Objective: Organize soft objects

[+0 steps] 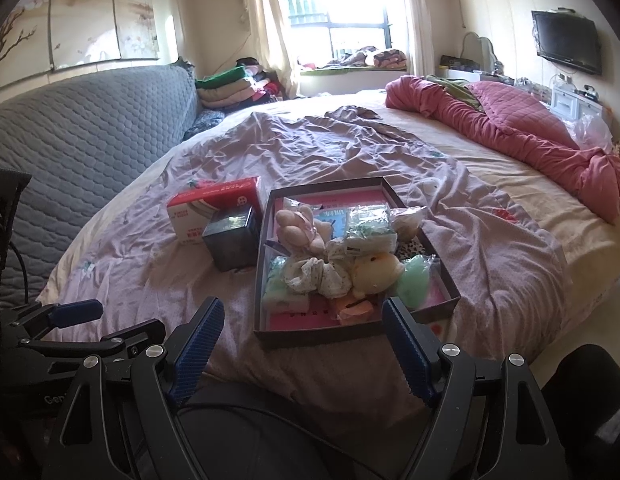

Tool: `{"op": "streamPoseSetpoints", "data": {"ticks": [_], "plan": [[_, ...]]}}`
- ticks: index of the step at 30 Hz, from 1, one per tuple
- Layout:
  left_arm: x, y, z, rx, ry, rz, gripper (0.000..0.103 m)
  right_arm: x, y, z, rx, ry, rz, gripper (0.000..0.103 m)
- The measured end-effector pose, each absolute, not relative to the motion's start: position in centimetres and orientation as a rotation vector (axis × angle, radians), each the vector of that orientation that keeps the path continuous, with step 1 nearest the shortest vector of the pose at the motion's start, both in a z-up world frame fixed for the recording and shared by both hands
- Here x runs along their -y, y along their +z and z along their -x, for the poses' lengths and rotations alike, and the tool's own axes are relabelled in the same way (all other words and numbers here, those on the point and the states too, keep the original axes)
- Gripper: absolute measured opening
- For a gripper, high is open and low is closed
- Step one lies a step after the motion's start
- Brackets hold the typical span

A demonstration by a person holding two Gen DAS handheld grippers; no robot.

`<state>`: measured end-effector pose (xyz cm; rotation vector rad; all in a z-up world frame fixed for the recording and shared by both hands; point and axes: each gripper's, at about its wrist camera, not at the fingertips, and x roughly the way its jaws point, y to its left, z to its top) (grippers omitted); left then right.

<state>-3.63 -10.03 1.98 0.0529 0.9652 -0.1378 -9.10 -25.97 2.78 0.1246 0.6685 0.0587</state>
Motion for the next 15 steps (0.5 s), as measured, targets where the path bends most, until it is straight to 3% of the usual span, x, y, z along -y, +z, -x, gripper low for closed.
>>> {"op": "streamPoseSetpoints", "data": {"ticks": [15], "plan": [[9.76,1.94,3.45,-0.962,-0.134,-0.058,0.084,26.12,2.44,8.90,-0.672,0.055,-0.132,0.082]]}}
